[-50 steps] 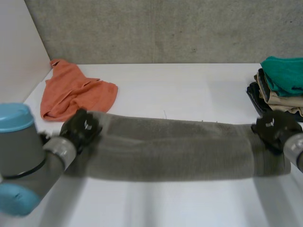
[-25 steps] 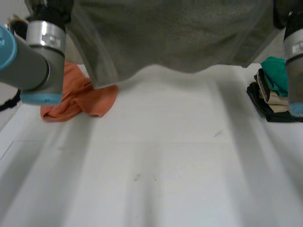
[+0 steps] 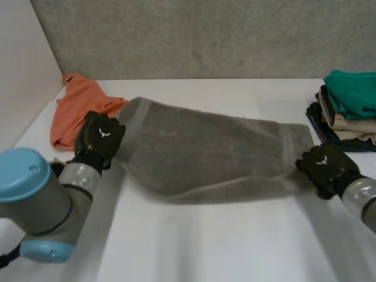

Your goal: Fold the laundry.

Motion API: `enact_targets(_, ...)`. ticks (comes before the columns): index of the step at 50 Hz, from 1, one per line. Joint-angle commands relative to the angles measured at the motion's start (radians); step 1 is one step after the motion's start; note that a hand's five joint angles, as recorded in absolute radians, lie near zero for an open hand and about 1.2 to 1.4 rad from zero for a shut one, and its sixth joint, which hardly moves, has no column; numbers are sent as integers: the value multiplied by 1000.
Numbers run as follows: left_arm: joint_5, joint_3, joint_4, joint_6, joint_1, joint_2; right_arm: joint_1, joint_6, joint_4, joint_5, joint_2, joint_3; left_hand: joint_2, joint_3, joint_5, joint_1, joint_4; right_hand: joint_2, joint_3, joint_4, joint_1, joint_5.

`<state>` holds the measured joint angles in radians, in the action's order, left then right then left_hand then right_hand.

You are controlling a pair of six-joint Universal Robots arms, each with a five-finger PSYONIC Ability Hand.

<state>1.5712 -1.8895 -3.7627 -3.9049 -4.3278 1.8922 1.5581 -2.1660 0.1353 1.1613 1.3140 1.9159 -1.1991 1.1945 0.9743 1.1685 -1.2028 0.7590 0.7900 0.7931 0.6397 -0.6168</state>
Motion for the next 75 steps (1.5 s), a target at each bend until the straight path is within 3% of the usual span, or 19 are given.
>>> enact_targets(1, 1, -39, 1, -1, 5, -44, -46, -66, -145, -2, 57, -73, -197, 202, 247, 228, -193, -284, -315, -318, -164, 316)
enact_targets(5, 1, -37, 3, -1, 5, -47, -46, -254, -164, 3, 60, -142, -197, 202, 247, 228, -193, -257, -288, -291, -138, 290)
enact_targets(9, 1, -36, 3, -1, 5, -45, -38, -437, -287, 6, 56, -251, -197, 202, 247, 228, -193, -196, -227, -230, -76, 228)
enact_targets(13, 1, -37, 3, -1, 5, -45, -40, -498, -428, 0, -25, -354, -197, 202, 247, 228, -193, -160, -191, -195, -41, 193)
enact_targets(20, 1, -37, 3, -1, 4, -47, 48, -480, -533, 34, -156, -457, -197, 202, 247, 228, -193, -119, -150, -153, 0, 152)
enact_targets(25, 1, -36, 3, -1, 4, -47, 91, -413, -505, 102, -186, -457, -197, 202, 247, 228, -193, -145, -176, -180, -26, 178)
enact_targets(35, 0, -36, 3, -1, 0, -45, 168, -417, -396, 169, -234, -492, -197, 202, 247, 228, -193, -251, -282, -285, -132, 284)
enact_targets(44, 0, -37, 4, -1, 0, -47, 235, -410, -402, 204, -320, -584, -197, 202, 247, 228, -193, -251, -282, -285, -132, 284)
enact_targets(55, 0, -36, 6, -2, -6, -47, 250, -348, -418, 322, -412, -661, -197, 202, 247, 228, -193, -228, -259, -262, -109, 260)
enact_targets(59, 0, -36, 11, -2, -9, -50, 255, -307, -421, 348, -424, -663, -197, 202, 247, 228, -193, -58, -89, -92, 61, 91)
enact_targets(60, 0, -36, 12, -4, -9, -53, 257, -302, -425, 351, -420, -661, -197, 202, 247, 228, -193, 169, 138, 135, 289, -137)
enact_targets(64, 1, -37, 35, -4, -9, -64, 255, -310, -450, 347, -386, -646, -197, 202, 247, 228, -193, 637, 606, 602, 756, -604)
enact_targets(75, 7, -48, 221, -20, -9, -165, 228, -290, -537, 301, -217, -532, -197, 202, 247, 228, -193, 637, 606, 603, 757, -605)
